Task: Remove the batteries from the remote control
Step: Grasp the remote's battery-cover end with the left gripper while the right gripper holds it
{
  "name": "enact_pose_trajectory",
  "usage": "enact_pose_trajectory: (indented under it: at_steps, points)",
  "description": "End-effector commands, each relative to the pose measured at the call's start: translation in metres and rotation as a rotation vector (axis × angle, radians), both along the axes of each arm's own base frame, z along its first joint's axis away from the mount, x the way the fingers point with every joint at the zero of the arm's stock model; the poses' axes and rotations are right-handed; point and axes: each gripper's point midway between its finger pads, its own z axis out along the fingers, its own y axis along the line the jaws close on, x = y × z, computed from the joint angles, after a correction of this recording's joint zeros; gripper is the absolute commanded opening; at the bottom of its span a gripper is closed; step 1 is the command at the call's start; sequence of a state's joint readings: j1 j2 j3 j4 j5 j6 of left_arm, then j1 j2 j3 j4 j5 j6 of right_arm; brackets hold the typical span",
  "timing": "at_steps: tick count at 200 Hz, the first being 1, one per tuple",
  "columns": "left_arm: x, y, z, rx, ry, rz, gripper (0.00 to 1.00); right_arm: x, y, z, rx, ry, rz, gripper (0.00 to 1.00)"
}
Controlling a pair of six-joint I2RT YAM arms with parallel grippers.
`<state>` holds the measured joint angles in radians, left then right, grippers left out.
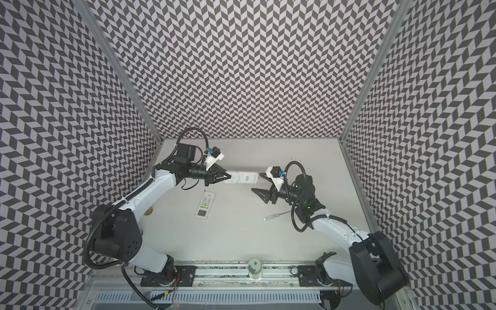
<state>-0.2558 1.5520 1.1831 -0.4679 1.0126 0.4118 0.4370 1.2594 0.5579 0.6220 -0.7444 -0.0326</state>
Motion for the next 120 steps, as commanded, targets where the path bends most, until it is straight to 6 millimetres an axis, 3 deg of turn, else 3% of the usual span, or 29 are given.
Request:
enact_pose_trajectory:
  at_steps: [1,67,120]
  points:
    - [-0.011,-0.009,0.025,-0.099,0.002,-0.041,0.0,0.0,0.006,0.012,0.032,0.021,0.073,0.75]
    - [-0.025,-0.011,0.031,-0.142,-0.006,-0.114,0.0,0.018,-0.003,0.0,0.046,0.132,0.055,0.73]
    - [-0.041,-0.024,0.034,-0.18,0.017,-0.204,0.0,0.006,0.015,-0.01,0.074,0.234,0.231,0.68]
